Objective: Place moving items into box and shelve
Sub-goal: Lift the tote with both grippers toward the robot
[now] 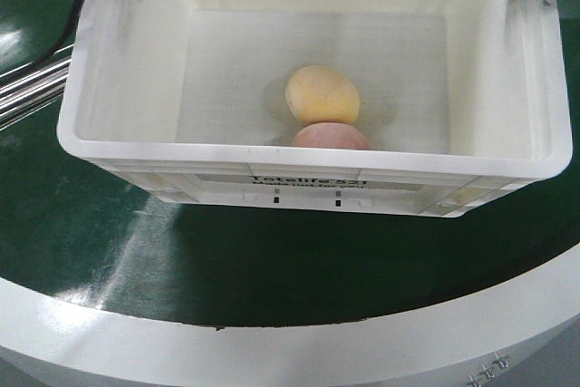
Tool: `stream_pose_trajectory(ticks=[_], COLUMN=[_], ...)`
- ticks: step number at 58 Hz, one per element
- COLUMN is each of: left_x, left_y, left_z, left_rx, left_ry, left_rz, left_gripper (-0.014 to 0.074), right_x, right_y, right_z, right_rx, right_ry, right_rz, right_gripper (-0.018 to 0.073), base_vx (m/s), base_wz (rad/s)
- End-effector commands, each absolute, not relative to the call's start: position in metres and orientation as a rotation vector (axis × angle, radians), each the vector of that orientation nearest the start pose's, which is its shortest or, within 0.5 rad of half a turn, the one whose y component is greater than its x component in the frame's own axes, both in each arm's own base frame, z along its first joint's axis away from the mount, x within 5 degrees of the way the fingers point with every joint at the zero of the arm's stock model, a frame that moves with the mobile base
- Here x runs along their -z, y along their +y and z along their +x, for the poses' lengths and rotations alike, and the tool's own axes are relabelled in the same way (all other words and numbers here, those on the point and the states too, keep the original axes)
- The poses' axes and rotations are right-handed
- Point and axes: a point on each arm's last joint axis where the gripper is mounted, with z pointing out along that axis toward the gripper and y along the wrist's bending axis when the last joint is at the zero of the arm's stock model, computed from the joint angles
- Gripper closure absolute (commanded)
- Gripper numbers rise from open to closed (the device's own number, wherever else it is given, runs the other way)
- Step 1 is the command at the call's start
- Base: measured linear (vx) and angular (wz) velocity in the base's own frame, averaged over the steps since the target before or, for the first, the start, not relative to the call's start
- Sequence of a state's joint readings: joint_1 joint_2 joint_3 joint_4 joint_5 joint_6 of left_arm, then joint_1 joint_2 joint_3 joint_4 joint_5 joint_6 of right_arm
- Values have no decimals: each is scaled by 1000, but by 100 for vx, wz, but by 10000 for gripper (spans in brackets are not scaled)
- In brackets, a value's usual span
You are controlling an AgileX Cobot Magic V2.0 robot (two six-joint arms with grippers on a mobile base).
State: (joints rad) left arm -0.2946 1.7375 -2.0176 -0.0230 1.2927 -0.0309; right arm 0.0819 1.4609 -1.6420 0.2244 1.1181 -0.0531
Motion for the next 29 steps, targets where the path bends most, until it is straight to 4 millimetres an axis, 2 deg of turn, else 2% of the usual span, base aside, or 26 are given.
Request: stream_pose_trajectory(ticks=[1,29], left_x=[-480,-480], left_y=[-106,-106], left_z=[327,328], left_rx=[231,232], left_ry=[2246,2238], left_rz=[323,322], left_gripper=[600,600], right_x=[-469,-470], right_y=[45,45], right_z=[288,289], right_rx=[-360,-363], right_ry=[2164,2155], right_rz=[-122,-120], right_gripper=[564,564], base_vx=[0,0], base_wz=[0,0])
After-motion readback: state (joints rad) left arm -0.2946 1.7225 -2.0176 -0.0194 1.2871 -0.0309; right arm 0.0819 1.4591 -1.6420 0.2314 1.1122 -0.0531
